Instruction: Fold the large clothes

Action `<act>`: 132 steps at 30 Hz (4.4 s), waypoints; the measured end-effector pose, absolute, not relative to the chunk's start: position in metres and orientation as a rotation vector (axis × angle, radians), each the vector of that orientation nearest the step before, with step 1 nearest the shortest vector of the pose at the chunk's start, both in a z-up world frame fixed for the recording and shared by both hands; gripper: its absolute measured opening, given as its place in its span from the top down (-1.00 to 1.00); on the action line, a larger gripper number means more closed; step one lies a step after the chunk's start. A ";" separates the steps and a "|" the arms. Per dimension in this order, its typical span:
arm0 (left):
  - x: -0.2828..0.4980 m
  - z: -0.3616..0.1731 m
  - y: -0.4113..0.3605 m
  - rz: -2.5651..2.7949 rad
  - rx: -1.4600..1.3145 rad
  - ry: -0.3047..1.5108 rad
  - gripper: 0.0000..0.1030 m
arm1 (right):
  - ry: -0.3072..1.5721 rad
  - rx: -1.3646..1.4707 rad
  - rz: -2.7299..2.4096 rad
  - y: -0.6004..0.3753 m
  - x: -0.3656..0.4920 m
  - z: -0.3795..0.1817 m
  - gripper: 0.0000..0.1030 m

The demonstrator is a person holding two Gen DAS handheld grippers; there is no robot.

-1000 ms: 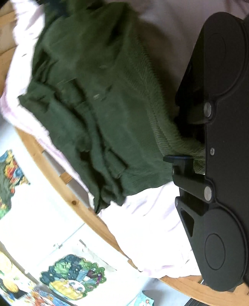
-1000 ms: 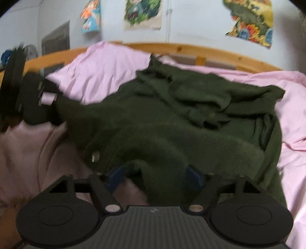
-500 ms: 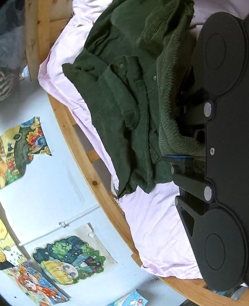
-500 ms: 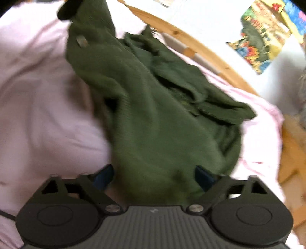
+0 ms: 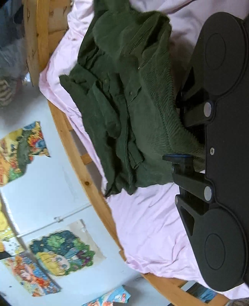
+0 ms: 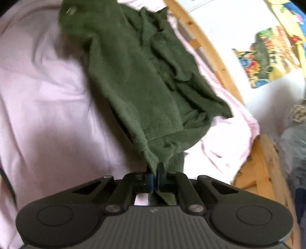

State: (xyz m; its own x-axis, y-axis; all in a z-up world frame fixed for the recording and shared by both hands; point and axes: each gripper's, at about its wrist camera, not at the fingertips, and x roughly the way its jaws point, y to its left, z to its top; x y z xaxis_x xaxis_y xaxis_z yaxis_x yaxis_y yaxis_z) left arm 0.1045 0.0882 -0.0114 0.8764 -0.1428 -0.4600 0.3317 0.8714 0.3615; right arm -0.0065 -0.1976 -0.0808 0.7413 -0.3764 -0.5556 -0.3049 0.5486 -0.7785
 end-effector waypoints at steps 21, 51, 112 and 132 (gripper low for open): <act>-0.003 0.120 0.131 -0.370 0.321 0.543 0.90 | 0.601 -0.784 -0.087 -0.149 -0.124 0.085 0.94; 0.334 -0.001 0.082 -0.305 0.104 0.877 0.45 | 0.643 -0.253 -0.145 -0.311 0.183 0.018 0.85; 0.181 -0.044 0.133 -0.118 -0.130 0.783 0.32 | 0.372 0.347 -0.283 -0.376 0.127 -0.035 0.09; 0.197 -0.049 0.121 -0.175 -0.096 0.838 0.98 | 0.375 0.380 -0.290 -0.380 0.129 -0.044 0.29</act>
State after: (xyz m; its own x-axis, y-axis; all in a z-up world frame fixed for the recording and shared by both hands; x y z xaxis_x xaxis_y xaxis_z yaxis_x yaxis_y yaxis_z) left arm 0.1970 0.1215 -0.0492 0.6560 -0.1921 -0.7299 0.1164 0.9812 -0.1537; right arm 0.1294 -0.3803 -0.0439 0.8912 -0.2037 -0.4054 0.3415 0.8894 0.3039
